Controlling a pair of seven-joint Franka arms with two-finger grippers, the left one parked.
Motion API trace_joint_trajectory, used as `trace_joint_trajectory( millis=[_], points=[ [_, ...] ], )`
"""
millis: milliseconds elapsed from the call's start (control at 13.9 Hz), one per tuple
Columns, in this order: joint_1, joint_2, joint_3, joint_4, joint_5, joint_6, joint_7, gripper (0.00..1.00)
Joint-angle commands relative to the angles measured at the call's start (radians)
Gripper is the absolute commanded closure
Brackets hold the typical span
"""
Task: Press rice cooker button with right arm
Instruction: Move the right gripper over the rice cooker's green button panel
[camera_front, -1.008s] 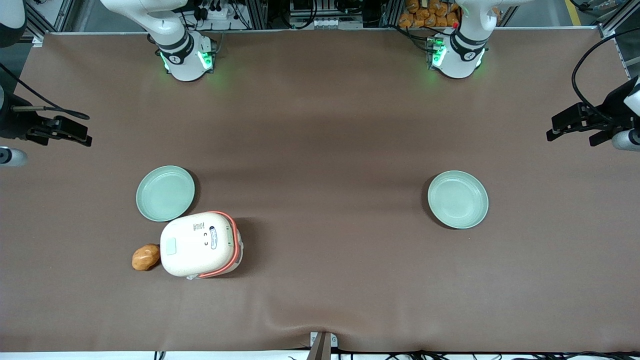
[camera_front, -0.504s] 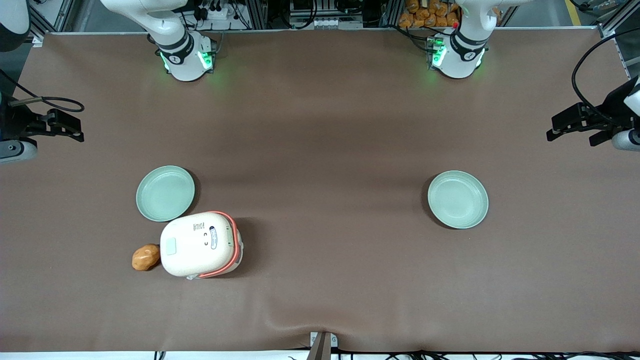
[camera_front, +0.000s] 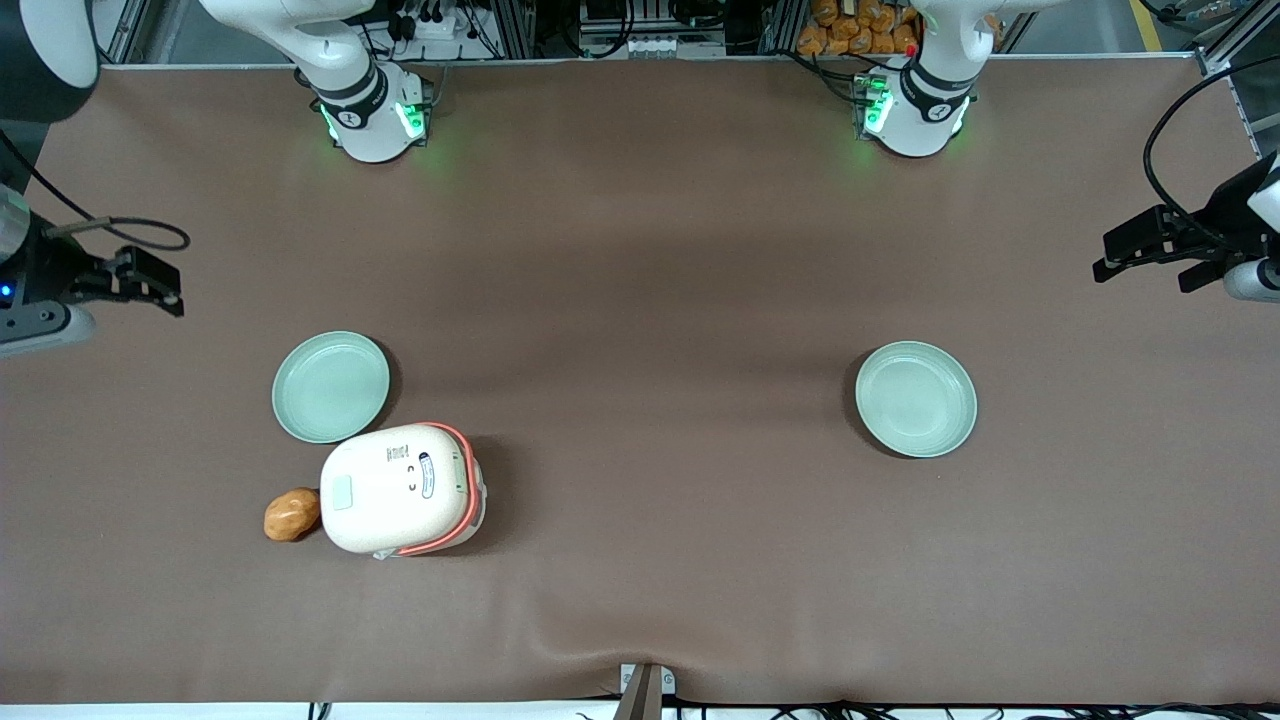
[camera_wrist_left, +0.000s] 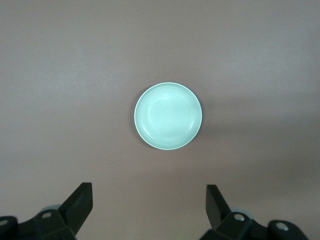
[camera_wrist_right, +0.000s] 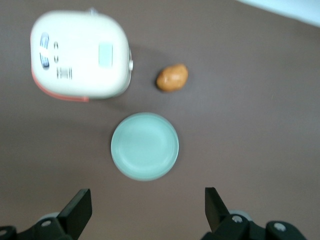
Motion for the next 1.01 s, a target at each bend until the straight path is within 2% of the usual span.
trace_joint_trajectory(
  millis=[0, 216, 576, 720, 936],
  points=[
    [0.023, 0.046, -0.002, 0.005, -0.013, 0.096, -0.006, 0.19],
    [0.048, 0.119, -0.002, 0.005, -0.013, 0.185, 0.036, 0.57],
    [0.083, 0.230, 0.000, 0.007, -0.013, 0.336, 0.078, 1.00],
    [0.100, 0.270, 0.000, 0.005, -0.003, 0.376, 0.080, 1.00],
    [0.103, 0.316, -0.002, 0.005, 0.077, 0.405, 0.080, 1.00]
  ],
)
